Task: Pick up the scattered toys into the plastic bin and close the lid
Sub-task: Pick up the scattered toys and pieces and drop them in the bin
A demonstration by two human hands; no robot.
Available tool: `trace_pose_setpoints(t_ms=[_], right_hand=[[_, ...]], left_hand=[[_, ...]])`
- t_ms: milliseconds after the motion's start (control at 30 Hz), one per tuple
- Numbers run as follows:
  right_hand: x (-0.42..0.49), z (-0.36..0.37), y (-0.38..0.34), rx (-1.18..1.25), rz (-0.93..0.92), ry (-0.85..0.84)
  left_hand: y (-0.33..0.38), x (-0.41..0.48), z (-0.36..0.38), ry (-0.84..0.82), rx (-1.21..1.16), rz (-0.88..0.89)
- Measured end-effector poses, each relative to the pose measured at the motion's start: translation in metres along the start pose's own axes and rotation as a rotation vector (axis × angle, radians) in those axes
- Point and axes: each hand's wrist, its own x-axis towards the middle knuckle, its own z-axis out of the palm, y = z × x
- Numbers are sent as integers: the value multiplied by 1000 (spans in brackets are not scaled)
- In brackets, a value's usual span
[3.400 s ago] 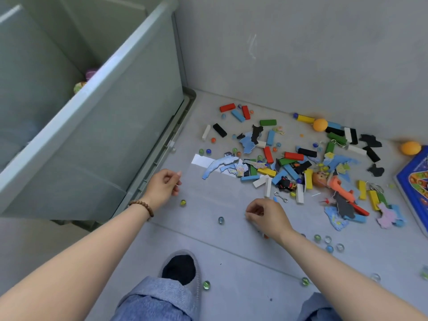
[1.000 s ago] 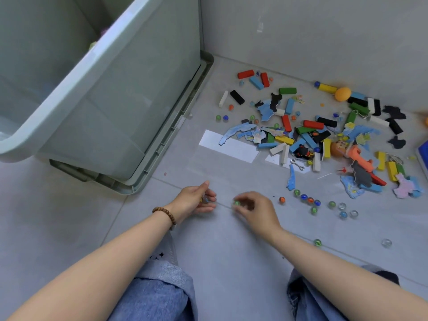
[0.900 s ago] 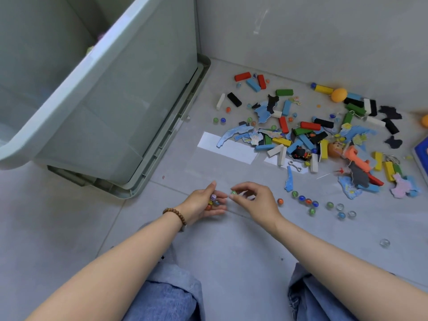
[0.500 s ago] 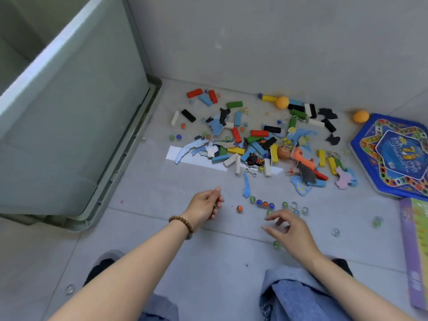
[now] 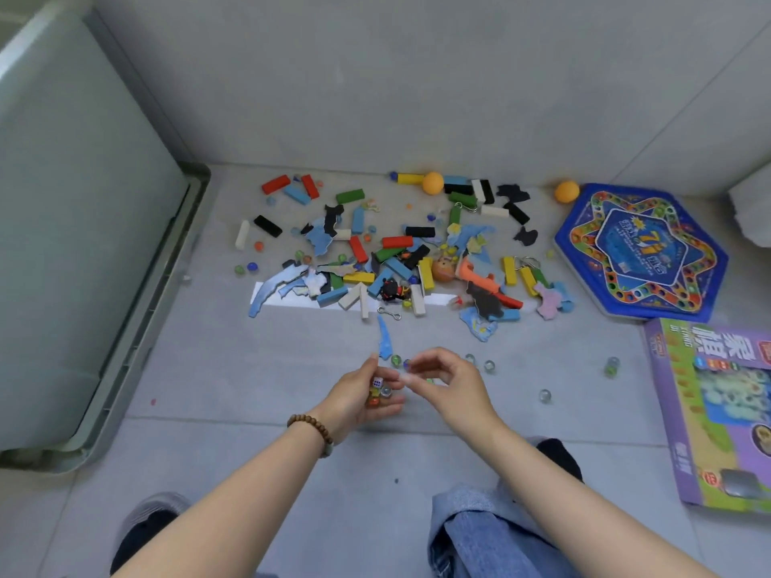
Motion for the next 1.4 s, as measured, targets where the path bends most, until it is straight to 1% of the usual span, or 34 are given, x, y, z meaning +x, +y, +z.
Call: trace_pose_setpoints(t_ms=[33,67,133,200,233,333,500,667,767,867,900,933,1000,1067,1100,1167,1200,1233,1267,1333,1400], right_hand=[[3,-1,-6,0,-12,-26],[5,-5,-7,-15,-20,-11],[12,-27,2,-100,-32,125],[18,-55,18,-258,-22,235],[21,-66,26,-320,-5,237],[26,-79,44,-389,39,147],[32,-75,57,-440,-1,91],[36,-73,61,-473,-35,146],[36,-75,60,-543,-34,139],[37,-78,61,-563,-24,129],[38,-77,60,-521,5,145],[39,-77,57,-407,63,173],[38,-77,46,27,236,196],[32,-80,30,511,380,79],[28,-83,22,694,425,-1],[25,-90,13,894,440,-134],[25,-92,10,916,421,-165],[27,-92,9,891,417,-162],[30,-91,9,802,428,-124],[34,-86,13,497,435,-19],[36,-78,20,219,371,57]], left_hand=[[0,0,5,-19,-3,13],[1,0,10,-20,-8,31],[5,2,17,12,16,77],[8,6,20,60,109,117],[9,9,21,82,154,129],[10,14,24,114,192,144],[8,18,26,111,170,136],[10,17,25,111,162,144],[10,19,22,119,157,146],[8,19,21,130,154,145],[8,18,20,130,151,145],[7,17,20,132,148,144],[7,16,20,139,143,140],[8,16,20,146,143,137],[9,15,21,145,144,137],[10,15,21,139,149,140],[10,15,21,137,157,143],[10,15,21,137,172,146],[11,15,21,141,192,148],[11,15,21,155,243,155],[11,15,22,172,300,172]])
